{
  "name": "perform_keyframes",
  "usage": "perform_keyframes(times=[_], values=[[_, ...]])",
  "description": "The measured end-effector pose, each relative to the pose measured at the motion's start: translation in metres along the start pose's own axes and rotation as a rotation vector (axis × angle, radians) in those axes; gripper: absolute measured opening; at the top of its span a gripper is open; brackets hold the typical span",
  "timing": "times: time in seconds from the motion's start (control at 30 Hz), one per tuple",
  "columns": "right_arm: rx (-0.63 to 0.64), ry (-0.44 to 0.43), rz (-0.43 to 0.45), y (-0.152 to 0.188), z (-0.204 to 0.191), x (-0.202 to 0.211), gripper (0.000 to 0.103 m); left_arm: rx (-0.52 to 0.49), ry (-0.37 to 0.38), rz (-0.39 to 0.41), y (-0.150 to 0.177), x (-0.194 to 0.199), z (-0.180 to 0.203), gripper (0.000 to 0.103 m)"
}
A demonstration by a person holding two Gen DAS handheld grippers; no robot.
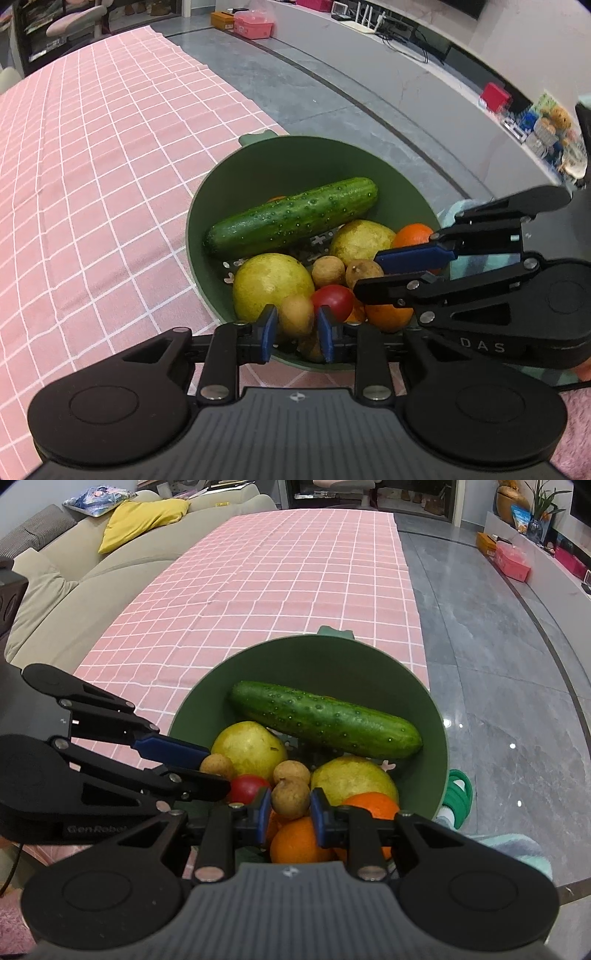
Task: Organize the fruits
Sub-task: 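Open both tools and lift them away from the colander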
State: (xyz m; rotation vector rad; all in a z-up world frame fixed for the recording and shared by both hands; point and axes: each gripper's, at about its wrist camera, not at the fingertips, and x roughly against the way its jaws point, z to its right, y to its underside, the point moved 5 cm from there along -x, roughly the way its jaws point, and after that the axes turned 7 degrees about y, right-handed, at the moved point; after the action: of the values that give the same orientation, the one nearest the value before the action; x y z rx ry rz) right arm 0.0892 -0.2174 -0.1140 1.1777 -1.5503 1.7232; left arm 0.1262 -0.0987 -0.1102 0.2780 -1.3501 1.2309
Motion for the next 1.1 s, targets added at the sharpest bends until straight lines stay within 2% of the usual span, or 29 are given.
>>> perform_keyframes(times=[0.1, 0.2, 0.27, 0.4, 0.5, 0.63, 0.7, 0.8, 0.97, 1.1], values=[[-0.008, -0.003, 0.006, 0.000, 0.001, 0.002, 0.021, 0.018, 0.013, 0.027, -0.002, 0.007, -0.002, 0.044], [-0.018, -0.007, 0.026, -0.001, 0.002, 0.007, 0.023, 0.033, 0.010, 0.055, -0.002, 0.019, -0.004, 0.044], [-0.022, -0.003, 0.054, -0.002, 0.002, 0.014, 0.031, 0.052, 0.006, 0.088, -0.003, 0.031, -0.006, 0.044], [-0.054, 0.004, 0.129, -0.009, 0.006, 0.041, 0.037, 0.083, -0.031, 0.189, -0.006, 0.060, -0.006, 0.045], [-0.092, 0.016, 0.207, -0.016, 0.009, 0.068, 0.048, 0.103, -0.060, 0.274, -0.006, 0.085, -0.003, 0.046], [-0.120, 0.070, 0.322, -0.023, 0.011, 0.107, 0.054, 0.129, -0.181, 0.379, -0.005, 0.117, 0.005, 0.052], [-0.134, 0.093, 0.364, -0.021, 0.011, 0.125, 0.059, 0.122, -0.243, 0.426, -0.002, 0.131, 0.014, 0.058], [-0.137, 0.115, 0.399, -0.010, 0.009, 0.147, 0.061, 0.096, -0.331, 0.475, 0.006, 0.147, 0.027, 0.069], [-0.128, 0.161, 0.409, 0.016, 0.000, 0.170, 0.067, 0.094, -0.438, 0.501, 0.019, 0.157, 0.046, 0.079], [-0.115, 0.156, 0.402, 0.031, -0.007, 0.178, 0.073, 0.105, -0.455, 0.473, 0.031, 0.157, 0.061, 0.082]])
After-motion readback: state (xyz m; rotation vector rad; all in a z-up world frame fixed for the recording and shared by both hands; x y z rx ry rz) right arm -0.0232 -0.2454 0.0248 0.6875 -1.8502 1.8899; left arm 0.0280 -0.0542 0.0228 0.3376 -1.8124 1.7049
